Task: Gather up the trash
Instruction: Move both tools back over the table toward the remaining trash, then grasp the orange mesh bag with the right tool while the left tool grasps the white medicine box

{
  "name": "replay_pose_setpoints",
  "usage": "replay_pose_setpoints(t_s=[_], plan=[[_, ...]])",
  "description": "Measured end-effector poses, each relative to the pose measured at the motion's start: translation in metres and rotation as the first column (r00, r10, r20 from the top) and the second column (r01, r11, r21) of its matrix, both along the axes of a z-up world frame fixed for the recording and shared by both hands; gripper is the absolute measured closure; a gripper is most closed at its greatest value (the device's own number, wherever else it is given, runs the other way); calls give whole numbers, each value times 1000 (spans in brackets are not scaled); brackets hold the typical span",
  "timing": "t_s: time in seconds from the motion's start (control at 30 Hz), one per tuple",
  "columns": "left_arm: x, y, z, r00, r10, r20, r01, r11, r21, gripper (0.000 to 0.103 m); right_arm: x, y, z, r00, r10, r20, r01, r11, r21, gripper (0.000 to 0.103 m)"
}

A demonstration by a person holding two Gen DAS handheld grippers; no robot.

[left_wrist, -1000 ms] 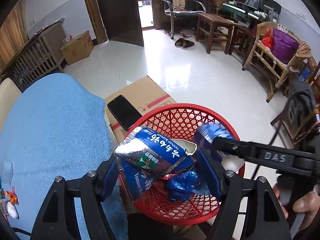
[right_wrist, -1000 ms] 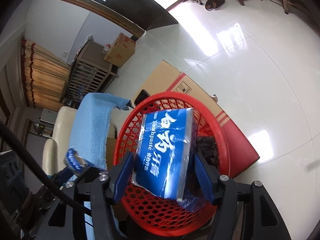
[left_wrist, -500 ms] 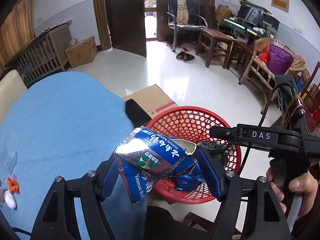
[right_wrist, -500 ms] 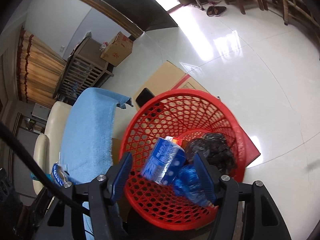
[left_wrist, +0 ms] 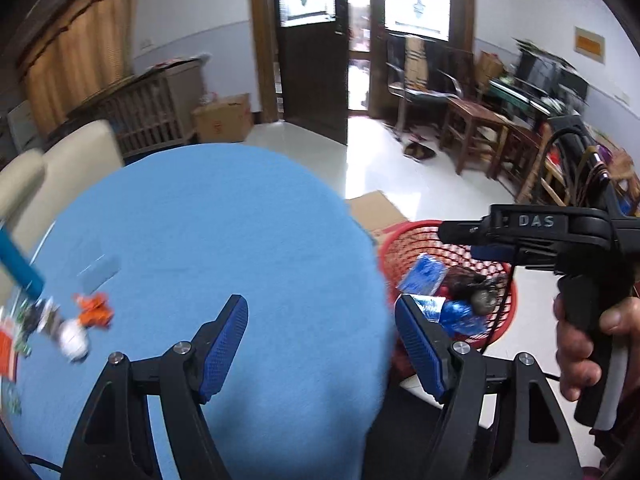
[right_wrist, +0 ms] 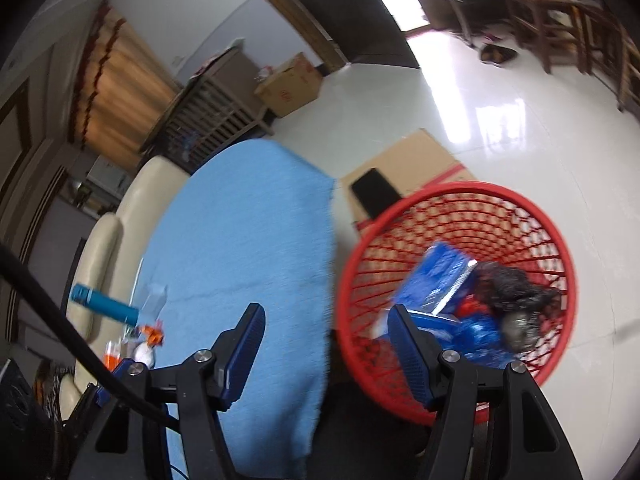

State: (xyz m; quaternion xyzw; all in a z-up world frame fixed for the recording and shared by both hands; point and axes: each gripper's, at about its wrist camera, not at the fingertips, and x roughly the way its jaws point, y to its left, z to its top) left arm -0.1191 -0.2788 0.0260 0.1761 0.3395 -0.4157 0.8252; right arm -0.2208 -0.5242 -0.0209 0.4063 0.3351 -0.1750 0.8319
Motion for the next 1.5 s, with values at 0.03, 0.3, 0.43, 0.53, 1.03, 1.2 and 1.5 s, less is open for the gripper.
replay_pose_setpoints(t_s=[0.03, 0.3, 0.43, 0.53, 1.03, 1.2, 1.5], plan=[[2, 10, 1, 1000, 20, -2, -20, 1000, -9, 26, 4, 7, 3, 1000, 16, 2, -16, 1000, -10, 35], [20, 92, 5, 977, 209, -29, -211, 974, -82, 24, 33, 83, 32, 984, 180, 20, -177, 980, -95, 35], [19, 130, 9, 960, 279, -14, -279, 954, -109, 24, 42, 124, 43, 959, 279, 45, -270, 952, -145, 35], [18, 160, 12, 944, 329, -1, -326, 937, -127, 24, 49, 156, 47, 934, 354, 44, -339, 920, -197, 35], [75, 296, -19, 807, 565, -173, -589, 791, -166, 21, 114, 240, 39, 840, 541, -35, -531, 808, -254, 35], [96, 310, -29, 777, 593, -210, -625, 765, -152, 21, 168, 265, 30, 782, 617, -91, -614, 738, -280, 36], [132, 322, -53, 735, 612, -290, -660, 744, -104, 21, 263, 296, 8, 705, 688, -172, -702, 643, -306, 36]])
